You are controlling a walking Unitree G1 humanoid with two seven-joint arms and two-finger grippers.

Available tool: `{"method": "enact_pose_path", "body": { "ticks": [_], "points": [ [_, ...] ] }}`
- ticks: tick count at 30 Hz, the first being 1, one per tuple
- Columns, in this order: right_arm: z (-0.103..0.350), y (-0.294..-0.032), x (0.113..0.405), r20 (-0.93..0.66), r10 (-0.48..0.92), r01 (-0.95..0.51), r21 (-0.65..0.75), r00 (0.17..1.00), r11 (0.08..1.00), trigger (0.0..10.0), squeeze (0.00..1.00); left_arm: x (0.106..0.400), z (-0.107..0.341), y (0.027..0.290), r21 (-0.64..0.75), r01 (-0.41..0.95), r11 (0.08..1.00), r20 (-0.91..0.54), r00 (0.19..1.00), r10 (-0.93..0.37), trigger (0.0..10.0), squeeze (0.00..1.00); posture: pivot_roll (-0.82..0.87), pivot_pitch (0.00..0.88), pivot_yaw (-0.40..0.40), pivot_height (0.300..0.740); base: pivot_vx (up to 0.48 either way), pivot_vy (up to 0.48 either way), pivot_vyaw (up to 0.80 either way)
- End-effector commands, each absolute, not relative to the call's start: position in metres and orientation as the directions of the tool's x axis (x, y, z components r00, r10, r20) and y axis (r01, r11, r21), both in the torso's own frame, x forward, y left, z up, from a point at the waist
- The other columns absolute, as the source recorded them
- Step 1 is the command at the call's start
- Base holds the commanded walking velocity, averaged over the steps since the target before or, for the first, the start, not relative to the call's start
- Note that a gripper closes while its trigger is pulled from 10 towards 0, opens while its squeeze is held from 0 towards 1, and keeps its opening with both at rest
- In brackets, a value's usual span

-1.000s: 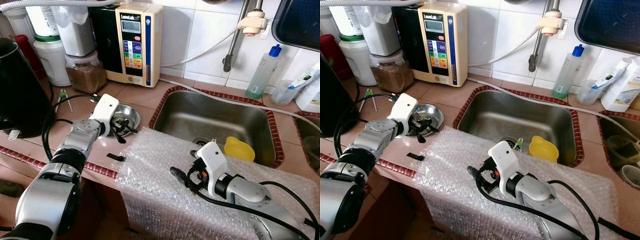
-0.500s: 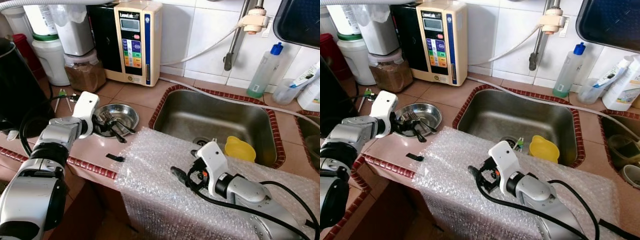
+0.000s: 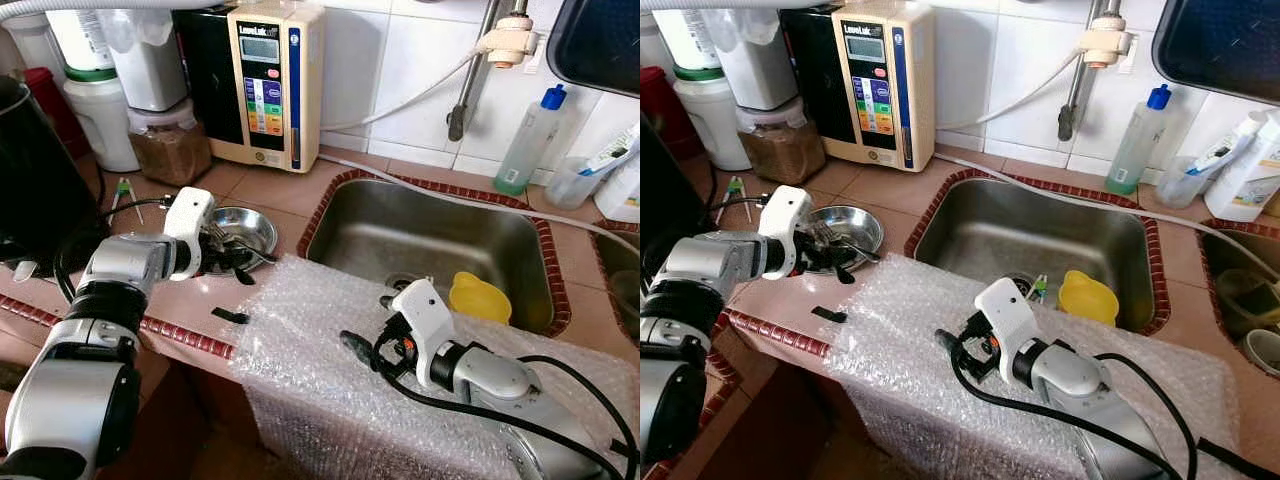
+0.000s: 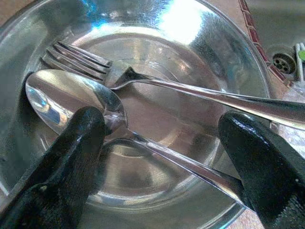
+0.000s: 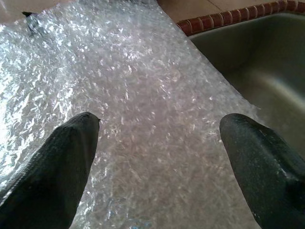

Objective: Kitchen organization

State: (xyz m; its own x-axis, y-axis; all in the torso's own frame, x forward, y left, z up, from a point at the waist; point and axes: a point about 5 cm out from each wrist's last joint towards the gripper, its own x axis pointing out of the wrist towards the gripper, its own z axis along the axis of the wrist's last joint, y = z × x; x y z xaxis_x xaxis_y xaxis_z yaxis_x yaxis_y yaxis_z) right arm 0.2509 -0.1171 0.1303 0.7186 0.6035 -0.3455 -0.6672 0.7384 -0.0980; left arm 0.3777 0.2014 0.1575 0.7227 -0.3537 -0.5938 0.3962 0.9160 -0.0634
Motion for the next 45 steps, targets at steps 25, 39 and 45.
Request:
{"method": "enact_pose_path", "body": {
  "ticks": [25,39,45],
  "points": [
    [0.131,-0.117,0.254,-0.347,0.598,-0.669,-0.136,0.723,0.73,10.0,0.0,0.368,0.133,0.2,-0.015,0.379,0.925,-0.621,0.721,-0.305,0.0,0.0,0.07,0.0,0.031,0.74,0.0,0.0,0.0],
    [0.13,-0.117,0.253,-0.347,0.599,-0.669,-0.131,0.722,0.731,10.0,0.0,0.379,0.14,0.194,0.095,0.383,0.919,-0.587,0.767,-0.259,0.0,0.0,0.06,0.0,0.031,0.74,0.0,0.0,0.0],
    [0.131,-0.119,0.254,-0.347,0.591,-0.663,-0.134,0.728,0.737,10.0,0.0,0.385,0.151,0.201,0.194,0.403,0.894,-0.576,0.785,-0.228,0.0,0.0,0.06,0.0,0.031,0.74,0.0,0.0,0.0]
  ]
}}
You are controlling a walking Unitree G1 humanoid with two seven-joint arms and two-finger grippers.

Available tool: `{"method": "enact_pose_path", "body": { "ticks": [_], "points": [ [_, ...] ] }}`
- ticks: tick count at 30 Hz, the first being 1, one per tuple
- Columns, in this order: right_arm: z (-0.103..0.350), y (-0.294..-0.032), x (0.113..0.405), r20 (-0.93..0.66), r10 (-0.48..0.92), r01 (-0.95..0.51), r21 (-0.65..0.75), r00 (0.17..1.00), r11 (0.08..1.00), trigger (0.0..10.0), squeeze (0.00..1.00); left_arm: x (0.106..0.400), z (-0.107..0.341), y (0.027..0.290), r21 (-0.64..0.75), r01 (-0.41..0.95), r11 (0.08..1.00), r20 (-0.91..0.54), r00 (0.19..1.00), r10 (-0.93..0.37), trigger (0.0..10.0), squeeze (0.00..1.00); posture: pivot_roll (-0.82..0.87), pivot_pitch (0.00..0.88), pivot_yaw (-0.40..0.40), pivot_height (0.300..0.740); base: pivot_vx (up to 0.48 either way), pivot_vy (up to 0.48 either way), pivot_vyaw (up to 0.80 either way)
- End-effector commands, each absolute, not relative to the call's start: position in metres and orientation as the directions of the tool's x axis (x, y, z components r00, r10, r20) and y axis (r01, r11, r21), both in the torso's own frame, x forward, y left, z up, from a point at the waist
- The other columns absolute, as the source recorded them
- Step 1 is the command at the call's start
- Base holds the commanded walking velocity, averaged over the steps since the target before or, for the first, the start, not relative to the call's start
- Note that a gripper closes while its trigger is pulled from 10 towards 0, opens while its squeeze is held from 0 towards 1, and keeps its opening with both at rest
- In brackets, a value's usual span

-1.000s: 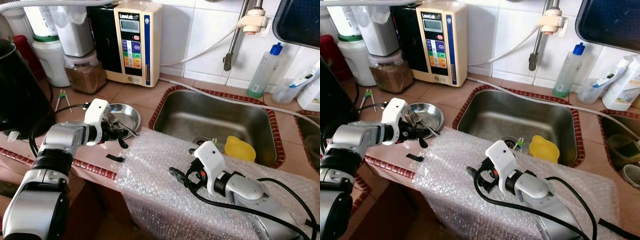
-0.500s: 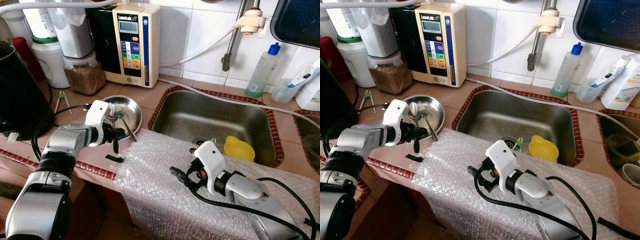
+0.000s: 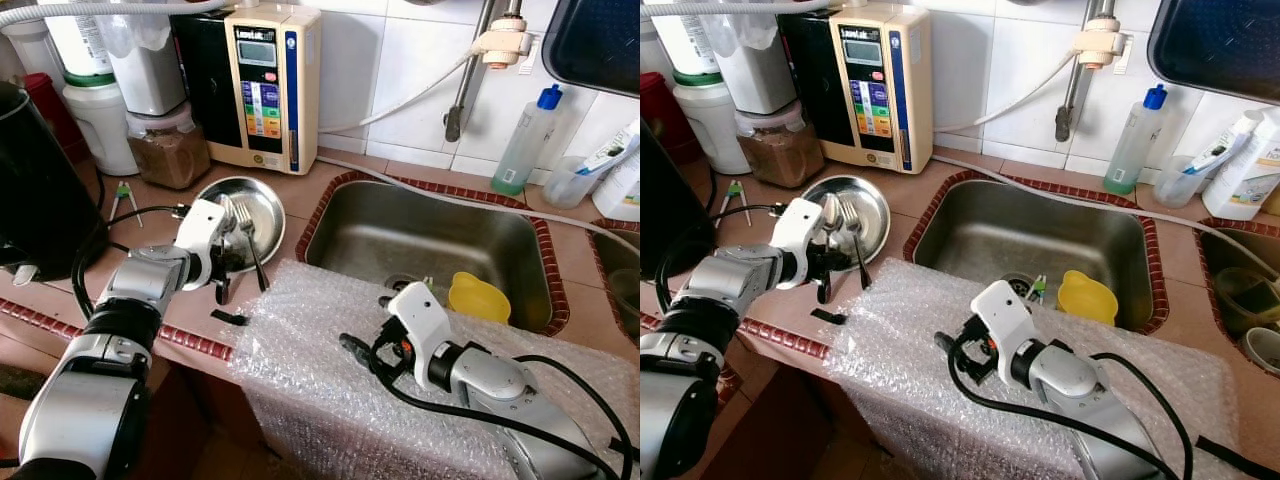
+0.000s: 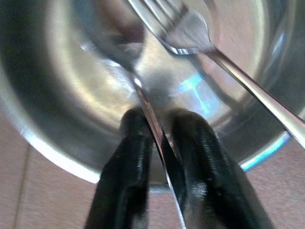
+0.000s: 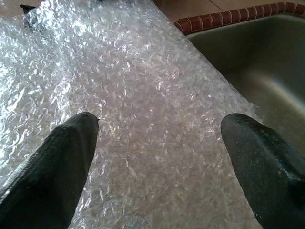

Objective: Kitchen organization

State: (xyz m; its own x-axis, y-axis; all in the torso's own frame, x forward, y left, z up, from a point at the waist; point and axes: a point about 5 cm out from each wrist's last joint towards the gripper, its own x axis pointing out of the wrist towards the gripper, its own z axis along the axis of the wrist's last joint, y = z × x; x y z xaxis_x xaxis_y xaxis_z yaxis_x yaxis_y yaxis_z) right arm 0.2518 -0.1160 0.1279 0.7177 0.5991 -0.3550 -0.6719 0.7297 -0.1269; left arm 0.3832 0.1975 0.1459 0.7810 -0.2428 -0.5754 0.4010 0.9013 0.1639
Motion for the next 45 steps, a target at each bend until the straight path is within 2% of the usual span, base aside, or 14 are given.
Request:
{"method": "enact_pose_path", "body": {
  "ticks": [1,7,23,28,30,32,34,36,38,40,45],
  "points": [
    [0.131,-0.119,0.254,-0.347,0.591,-0.662,-0.135,0.728,0.737,10.0,0.0,0.386,0.153,0.203,0.217,0.41,0.886,-0.577,0.786,-0.222,0.0,0.0,0.06,0.0,0.031,0.74,0.0,0.0,0.0],
    [0.131,-0.121,0.256,-0.347,0.585,-0.658,-0.141,0.733,0.74,10.0,0.0,0.388,0.162,0.218,0.359,0.44,0.823,-0.583,0.794,-0.17,0.0,0.0,0.06,0.0,0.032,0.74,0.0,0.0,0.0],
    [0.131,-0.125,0.26,-0.341,0.566,-0.639,-0.157,0.751,0.753,10.0,0.0,0.397,0.187,0.23,0.454,0.368,0.811,-0.498,0.86,-0.112,0.0,0.0,0.06,0.0,0.026,0.74,0.0,0.0,0.0],
    [0.132,-0.128,0.262,-0.337,0.558,-0.631,-0.165,0.758,0.758,10.0,0.0,0.402,0.203,0.229,0.483,0.312,0.818,-0.414,0.905,-0.101,0.0,0.0,0.06,0.0,0.023,0.74,0.0,0.0,0.0],
    [0.132,-0.128,0.263,-0.332,0.555,-0.626,-0.168,0.763,0.761,10.0,0.0,0.404,0.209,0.226,0.496,0.297,0.816,-0.37,0.923,-0.111,0.0,0.0,0.06,0.0,0.022,0.74,0.0,0.0,0.0],
    [0.135,-0.131,0.267,-0.307,0.531,-0.595,-0.175,0.79,0.784,10.0,0.0,0.407,0.221,0.214,0.503,0.283,0.817,-0.25,0.952,-0.176,0.0,0.0,0.06,0.0,0.019,0.74,0.0,0.0,0.0],
    [0.136,-0.132,0.269,-0.288,0.519,-0.577,-0.176,0.805,0.797,10.0,0.0,0.407,0.222,0.211,0.502,0.282,0.818,-0.23,0.955,-0.188,0.0,0.0,0.07,0.0,0.018,0.74,0.0,0.0,0.0],
    [0.146,-0.131,0.273,-0.212,0.506,-0.543,-0.187,0.836,0.819,10.0,0.0,0.405,0.22,0.2,0.441,0.293,0.848,-0.143,0.956,-0.256,0.0,0.0,0.07,0.0,0.016,0.74,0.0,0.0,0.0],
    [0.158,-0.129,0.276,-0.137,0.506,-0.523,-0.175,0.852,0.834,10.0,0.0,0.402,0.213,0.191,0.411,0.298,0.861,-0.057,0.952,-0.302,0.0,0.0,0.06,0.0,0.014,0.74,0.0,0.0,0.0],
    [0.16,-0.129,0.277,-0.121,0.507,-0.521,-0.173,0.853,0.836,10.0,0.0,0.401,0.211,0.189,0.408,0.297,0.863,-0.038,0.95,-0.309,0.0,0.0,0.06,0.0,0.014,0.74,0.0,0.0,0.0],
    [0.188,-0.129,0.28,0.056,0.497,-0.484,-0.156,0.866,0.861,10.0,0.0,0.39,0.202,0.162,0.341,0.346,0.874,0.133,0.903,-0.409,0.0,0.0,0.05,0.0,0.006,0.74,0.0,0.0,0.0]
  ]
}}
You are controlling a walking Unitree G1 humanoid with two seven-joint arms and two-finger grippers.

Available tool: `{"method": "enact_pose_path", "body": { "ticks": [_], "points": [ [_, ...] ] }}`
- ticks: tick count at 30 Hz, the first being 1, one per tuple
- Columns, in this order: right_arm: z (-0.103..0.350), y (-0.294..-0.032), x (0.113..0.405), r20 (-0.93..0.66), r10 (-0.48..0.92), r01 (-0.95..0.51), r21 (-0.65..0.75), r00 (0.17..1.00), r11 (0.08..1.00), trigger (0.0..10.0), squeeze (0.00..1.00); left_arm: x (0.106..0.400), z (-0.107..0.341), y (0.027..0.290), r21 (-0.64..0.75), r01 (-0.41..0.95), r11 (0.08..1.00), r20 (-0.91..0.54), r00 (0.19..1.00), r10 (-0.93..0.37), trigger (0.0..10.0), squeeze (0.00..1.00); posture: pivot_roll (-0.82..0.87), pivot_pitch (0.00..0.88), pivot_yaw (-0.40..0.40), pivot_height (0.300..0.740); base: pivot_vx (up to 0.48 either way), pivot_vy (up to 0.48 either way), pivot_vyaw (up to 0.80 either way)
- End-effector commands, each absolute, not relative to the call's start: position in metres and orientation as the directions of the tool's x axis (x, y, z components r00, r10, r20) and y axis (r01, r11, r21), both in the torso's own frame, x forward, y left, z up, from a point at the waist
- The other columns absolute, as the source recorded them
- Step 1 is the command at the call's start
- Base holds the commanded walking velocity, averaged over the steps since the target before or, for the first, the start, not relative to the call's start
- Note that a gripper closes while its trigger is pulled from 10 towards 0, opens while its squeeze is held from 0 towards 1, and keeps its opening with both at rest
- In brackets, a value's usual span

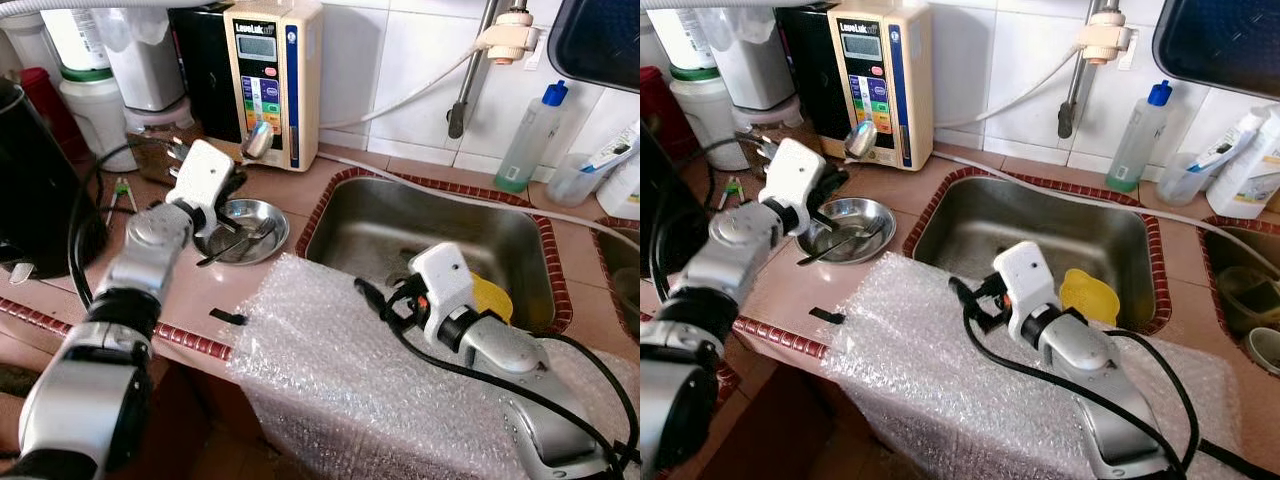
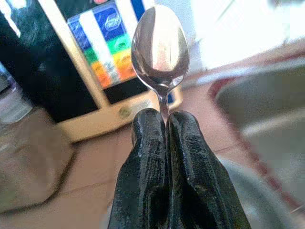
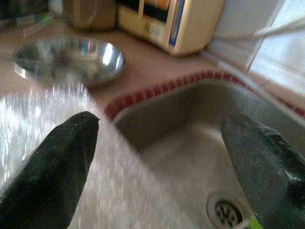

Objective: Kitchen organization

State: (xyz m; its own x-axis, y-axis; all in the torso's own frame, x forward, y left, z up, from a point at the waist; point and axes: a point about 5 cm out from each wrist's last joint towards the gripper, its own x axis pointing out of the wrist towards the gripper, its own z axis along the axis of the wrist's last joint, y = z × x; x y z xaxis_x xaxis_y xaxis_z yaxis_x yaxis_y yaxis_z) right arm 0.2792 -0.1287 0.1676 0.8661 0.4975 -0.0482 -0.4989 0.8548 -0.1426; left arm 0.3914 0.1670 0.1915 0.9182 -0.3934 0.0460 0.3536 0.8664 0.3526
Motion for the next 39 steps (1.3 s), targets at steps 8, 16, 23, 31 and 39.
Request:
{"method": "enact_pose_path", "body": {
  "ticks": [8,16,23,31,39],
  "points": [
    [0.212,-0.139,0.282,0.193,0.425,-0.414,-0.096,0.885,0.905,10.0,0.0,0.373,0.19,0.118,0.295,0.509,0.809,0.221,0.787,-0.576,0.0,0.0,0.03,0.0,0.009,0.74,0.0,0.0,0.0],
    [0.216,-0.143,0.28,0.211,0.442,-0.459,0.037,0.872,0.888,10.0,0.0,0.352,0.182,0.083,0.251,0.666,0.703,0.252,0.656,-0.712,0.0,0.0,0.02,0.0,0.006,0.74,0.0,0.0,0.0],
    [0.221,-0.159,0.285,0.22,0.402,-0.424,0.062,0.889,0.903,10.0,0.0,0.341,0.183,0.074,0.247,0.712,0.657,0.294,0.591,-0.751,0.0,0.0,0.02,0.0,0.004,0.74,0.0,0.0,0.0],
    [0.226,-0.16,0.299,0.198,0.391,-0.426,0.182,0.899,0.886,10.0,0.0,0.331,0.179,0.064,0.249,0.756,0.605,0.282,0.541,-0.792,0.0,0.0,0.01,0.0,0.01,0.74,0.0,0.0,0.0],
    [0.226,-0.153,0.307,0.161,0.457,-0.484,0.235,0.875,0.843,10.0,0.0,0.321,0.177,0.055,0.286,0.799,0.529,0.265,0.465,-0.845,0.0,0.0,0.01,0.0,0.007,0.74,0.0,0.0,0.0]
  ]
}}
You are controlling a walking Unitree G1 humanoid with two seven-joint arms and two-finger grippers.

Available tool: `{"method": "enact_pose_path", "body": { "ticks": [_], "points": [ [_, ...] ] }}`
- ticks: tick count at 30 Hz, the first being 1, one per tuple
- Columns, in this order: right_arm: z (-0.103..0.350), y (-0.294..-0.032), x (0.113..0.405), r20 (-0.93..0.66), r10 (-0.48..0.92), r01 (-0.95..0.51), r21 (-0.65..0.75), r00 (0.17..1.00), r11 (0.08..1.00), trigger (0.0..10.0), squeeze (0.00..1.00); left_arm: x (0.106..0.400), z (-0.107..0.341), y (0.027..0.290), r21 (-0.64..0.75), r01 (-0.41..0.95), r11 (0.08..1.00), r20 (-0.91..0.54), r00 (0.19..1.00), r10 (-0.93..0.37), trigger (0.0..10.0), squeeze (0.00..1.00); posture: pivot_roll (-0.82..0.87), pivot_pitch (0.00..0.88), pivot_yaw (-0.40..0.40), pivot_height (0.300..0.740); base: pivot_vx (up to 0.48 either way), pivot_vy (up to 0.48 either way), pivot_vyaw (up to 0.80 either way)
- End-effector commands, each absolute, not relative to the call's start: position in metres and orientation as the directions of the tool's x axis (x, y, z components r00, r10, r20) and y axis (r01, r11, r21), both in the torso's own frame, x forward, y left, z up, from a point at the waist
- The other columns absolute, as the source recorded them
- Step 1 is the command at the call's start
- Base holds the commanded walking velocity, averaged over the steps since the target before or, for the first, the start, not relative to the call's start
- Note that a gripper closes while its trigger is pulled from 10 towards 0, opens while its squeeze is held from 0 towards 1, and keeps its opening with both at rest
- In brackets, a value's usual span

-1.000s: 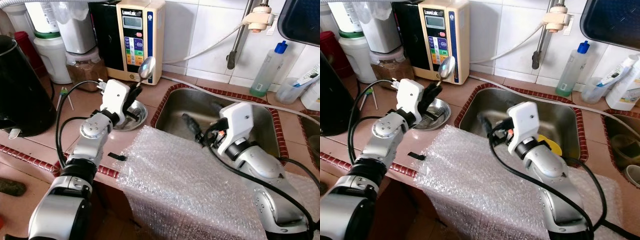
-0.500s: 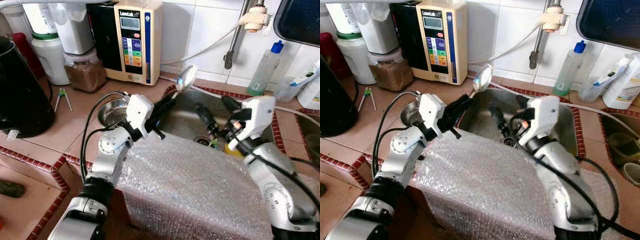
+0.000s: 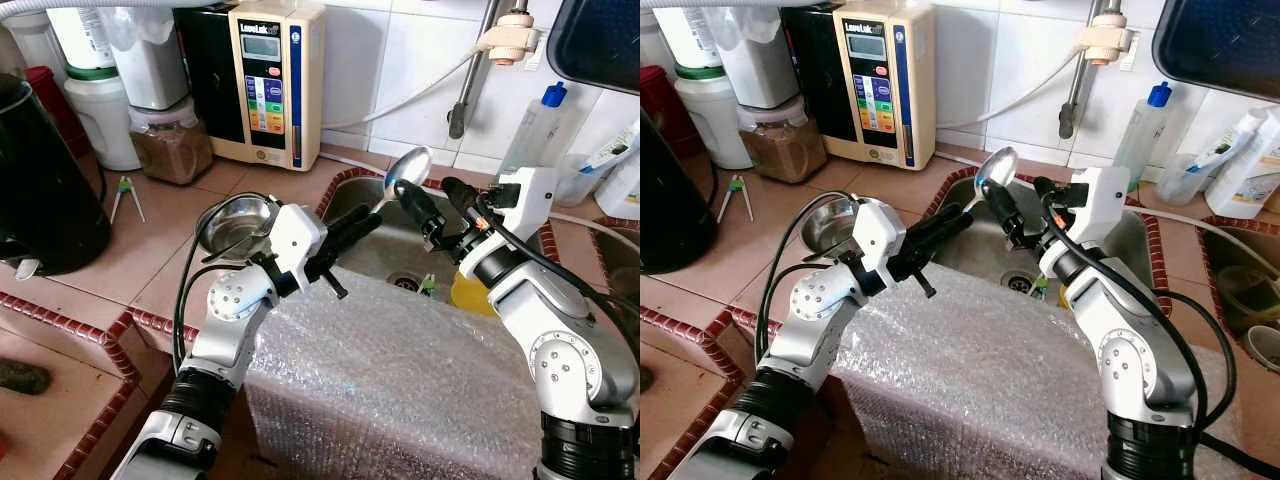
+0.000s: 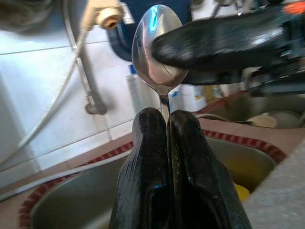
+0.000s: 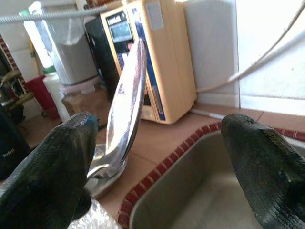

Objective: Kitchen organization

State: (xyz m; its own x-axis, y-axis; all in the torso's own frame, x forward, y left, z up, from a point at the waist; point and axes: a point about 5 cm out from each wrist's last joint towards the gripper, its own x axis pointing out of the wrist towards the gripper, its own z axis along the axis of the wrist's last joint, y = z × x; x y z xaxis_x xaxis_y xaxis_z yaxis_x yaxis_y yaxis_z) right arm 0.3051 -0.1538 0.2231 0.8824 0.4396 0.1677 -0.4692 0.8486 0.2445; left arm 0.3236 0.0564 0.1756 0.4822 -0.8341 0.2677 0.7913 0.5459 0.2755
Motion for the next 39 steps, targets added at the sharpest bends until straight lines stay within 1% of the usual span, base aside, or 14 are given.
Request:
{"method": "enact_pose_path", "body": {
  "ticks": [1,5,6,7,15,31,39],
  "points": [
    [0.225,-0.152,0.307,0.155,0.465,-0.489,0.236,0.872,0.84,10.0,0.0,0.321,0.176,0.054,0.286,0.801,0.526,0.259,0.464,-0.847,0.0,0.0,0.01,0.0,0.007,0.74,0.0,0.0,0.0],
    [0.225,-0.145,0.309,0.143,0.497,-0.518,0.244,0.856,0.82,10.0,0.0,0.319,0.175,0.053,0.285,0.809,0.514,0.253,0.454,-0.854,0.0,0.0,0.0,0.0,0.006,0.74,0.0,0.0,0.0],
    [0.225,-0.143,0.309,0.137,0.504,-0.522,0.244,0.853,0.818,3.7,0.0,0.318,0.175,0.052,0.285,0.811,0.512,0.254,0.451,-0.856,0.0,0.0,0.01,0.0,0.006,0.74,0.0,0.0,0.0],
    [0.224,-0.141,0.31,0.134,0.508,-0.525,0.247,0.851,0.814,0.0,0.0,0.317,0.175,0.051,0.282,0.814,0.508,0.257,0.445,-0.858,0.0,0.0,0.01,0.0,0.006,0.74,0.0,0.0,0.0],
    [0.222,-0.136,0.321,0.118,0.522,-0.532,0.282,0.845,0.798,0.0,0.0,0.311,0.172,0.048,0.28,0.837,0.47,0.243,0.412,-0.878,0.0,0.0,0.01,0.0,0.003,0.74,0.0,0.0,0.0],
    [0.22,-0.128,0.328,0.107,0.533,-0.539,0.297,0.839,0.788,0.0,0.0,0.309,0.171,0.049,0.27,0.837,0.475,0.235,0.421,-0.876,0.0,0.0,0.01,0.0,0.005,0.74,0.0,0.0,0.0],
    [0.216,-0.129,0.329,0.095,0.523,-0.525,0.294,0.847,0.799,0.0,0.0,0.311,0.172,0.049,0.273,0.833,0.48,0.233,0.427,-0.874,0.0,0.0,0.01,0.0,0.006,0.74,0.0,0.0,0.0]
  ]
}}
